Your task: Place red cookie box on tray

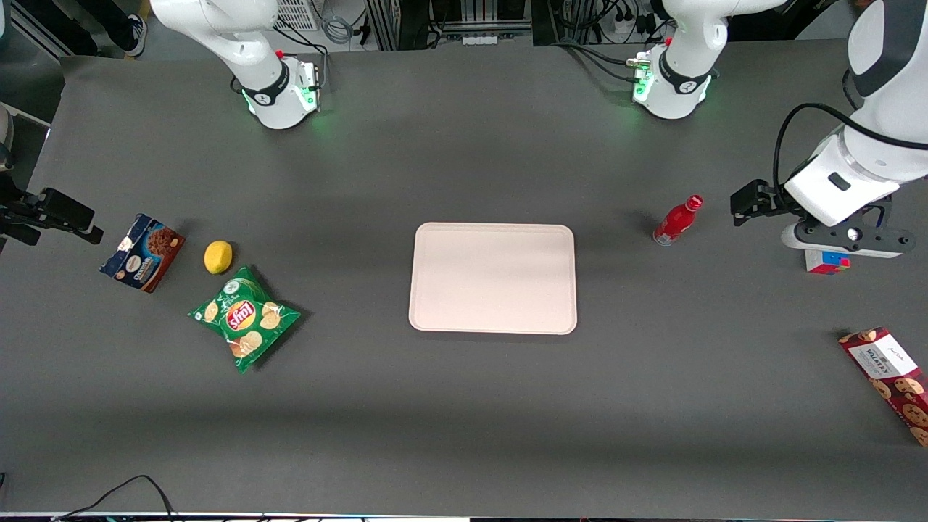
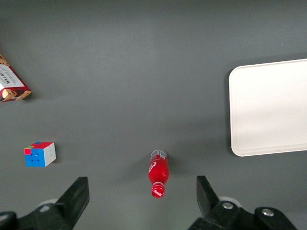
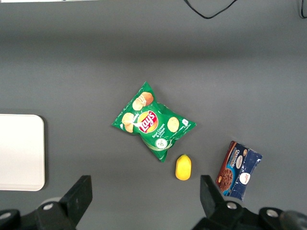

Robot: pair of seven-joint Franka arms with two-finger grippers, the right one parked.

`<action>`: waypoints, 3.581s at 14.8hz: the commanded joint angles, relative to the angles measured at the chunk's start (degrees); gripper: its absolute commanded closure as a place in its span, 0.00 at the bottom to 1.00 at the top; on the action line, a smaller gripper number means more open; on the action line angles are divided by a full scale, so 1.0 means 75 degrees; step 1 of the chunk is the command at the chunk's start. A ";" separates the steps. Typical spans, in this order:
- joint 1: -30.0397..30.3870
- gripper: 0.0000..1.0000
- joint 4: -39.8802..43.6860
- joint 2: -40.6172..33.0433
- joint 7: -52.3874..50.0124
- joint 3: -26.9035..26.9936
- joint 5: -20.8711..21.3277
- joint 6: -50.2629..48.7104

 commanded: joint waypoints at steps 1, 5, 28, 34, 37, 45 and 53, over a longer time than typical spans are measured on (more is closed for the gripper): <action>-0.0003 0.00 0.0009 -0.0069 -0.0023 -0.0026 -0.0046 -0.0081; -0.0003 0.00 0.0009 -0.0069 -0.0023 -0.0026 -0.0046 -0.0081; 0.0079 0.00 0.0009 0.0048 -0.0011 -0.0002 -0.0022 -0.0022; 0.0208 0.00 0.0230 0.0516 0.0083 0.0360 0.0270 0.0130; 0.0208 0.00 0.0266 0.0658 0.0129 0.0782 0.0329 0.0236; 0.0642 0.00 0.0862 0.1196 0.0726 0.1753 0.0435 0.0470; 0.0899 0.00 0.0934 0.2144 0.1898 0.2915 0.0411 0.1734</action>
